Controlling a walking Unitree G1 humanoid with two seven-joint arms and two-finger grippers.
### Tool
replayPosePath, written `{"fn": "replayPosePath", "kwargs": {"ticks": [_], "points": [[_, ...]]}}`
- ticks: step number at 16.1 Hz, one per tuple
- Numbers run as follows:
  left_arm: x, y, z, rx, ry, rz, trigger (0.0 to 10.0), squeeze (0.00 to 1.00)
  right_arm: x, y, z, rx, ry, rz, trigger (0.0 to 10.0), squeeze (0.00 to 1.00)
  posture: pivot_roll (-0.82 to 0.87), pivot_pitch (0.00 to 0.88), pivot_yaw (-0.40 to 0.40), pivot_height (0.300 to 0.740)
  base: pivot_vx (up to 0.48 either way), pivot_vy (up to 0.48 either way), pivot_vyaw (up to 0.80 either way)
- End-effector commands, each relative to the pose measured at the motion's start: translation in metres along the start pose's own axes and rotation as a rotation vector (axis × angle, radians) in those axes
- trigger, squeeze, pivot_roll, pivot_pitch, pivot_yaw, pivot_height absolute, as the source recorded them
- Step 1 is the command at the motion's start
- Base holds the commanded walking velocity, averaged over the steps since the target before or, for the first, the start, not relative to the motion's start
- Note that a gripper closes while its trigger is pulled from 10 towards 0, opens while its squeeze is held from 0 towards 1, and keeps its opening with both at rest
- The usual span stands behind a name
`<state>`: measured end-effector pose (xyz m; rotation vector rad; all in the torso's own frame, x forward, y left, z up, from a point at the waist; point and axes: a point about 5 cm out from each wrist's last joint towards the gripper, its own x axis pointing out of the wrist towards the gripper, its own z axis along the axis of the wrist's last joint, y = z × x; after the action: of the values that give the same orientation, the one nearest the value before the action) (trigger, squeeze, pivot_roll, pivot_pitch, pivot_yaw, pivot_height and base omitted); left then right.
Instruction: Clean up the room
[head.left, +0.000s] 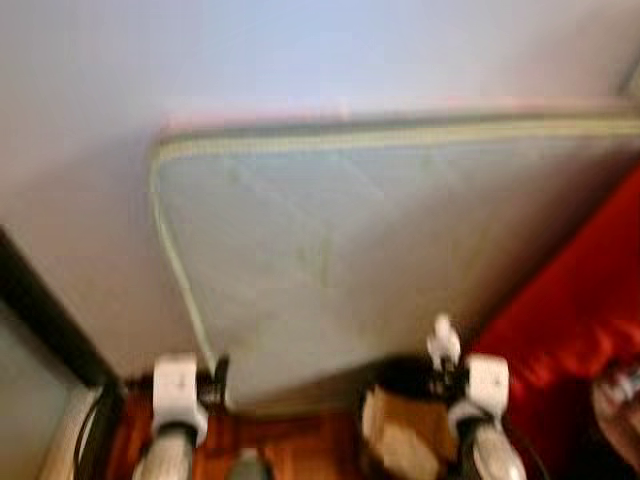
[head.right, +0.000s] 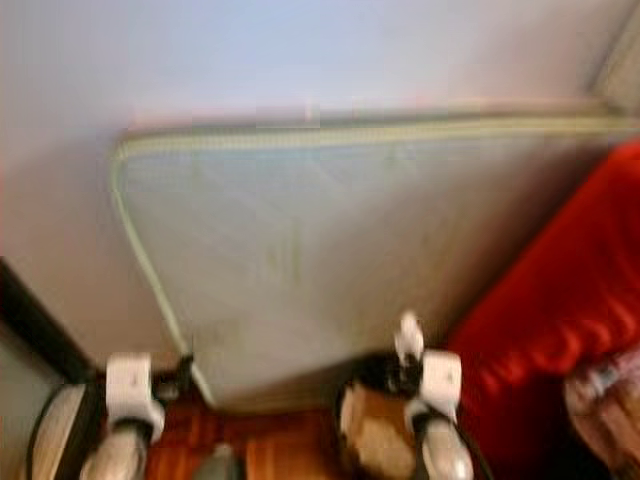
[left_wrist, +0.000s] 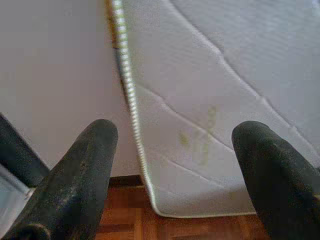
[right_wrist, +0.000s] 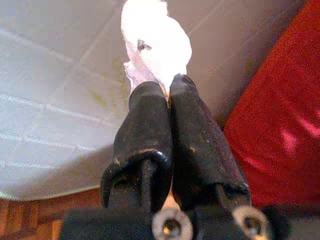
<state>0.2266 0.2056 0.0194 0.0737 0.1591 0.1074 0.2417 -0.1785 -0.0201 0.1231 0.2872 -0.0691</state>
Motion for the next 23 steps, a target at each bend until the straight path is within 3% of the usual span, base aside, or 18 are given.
{"fn": "replayPosePath", "kwargs": {"ticks": [1,4,6,23], "points": [[0.006,-0.001,0.008,0.013,-0.03,-0.006,10.0,0.0,0.0,0.0,0.0,0.0,0.006,0.002,10.0,0.0,0.03,0.0,-0.051,0.66,0.0,0.0,0.0],[0.006,-0.002,0.008,0.011,-0.027,-0.01,10.0,0.0,0.001,0.002,-0.003,-0.002,0.04,0.001,10.0,0.0,0.03,0.0,-0.052,0.66,0.0,0.0,0.0],[0.006,-0.003,0.008,0.009,-0.024,-0.012,10.0,0.0,0.002,0.002,-0.004,-0.006,0.051,-0.004,10.0,0.0,0.03,0.0,-0.052,0.635,0.0,0.0,0.0],[0.005,-0.006,0.008,-0.001,-0.023,-0.031,10.0,0.0,0.005,0.011,-0.003,-0.01,0.048,0.031,10.0,0.0,0.03,0.007,-0.051,0.625,0.0,0.0,0.0]]}}
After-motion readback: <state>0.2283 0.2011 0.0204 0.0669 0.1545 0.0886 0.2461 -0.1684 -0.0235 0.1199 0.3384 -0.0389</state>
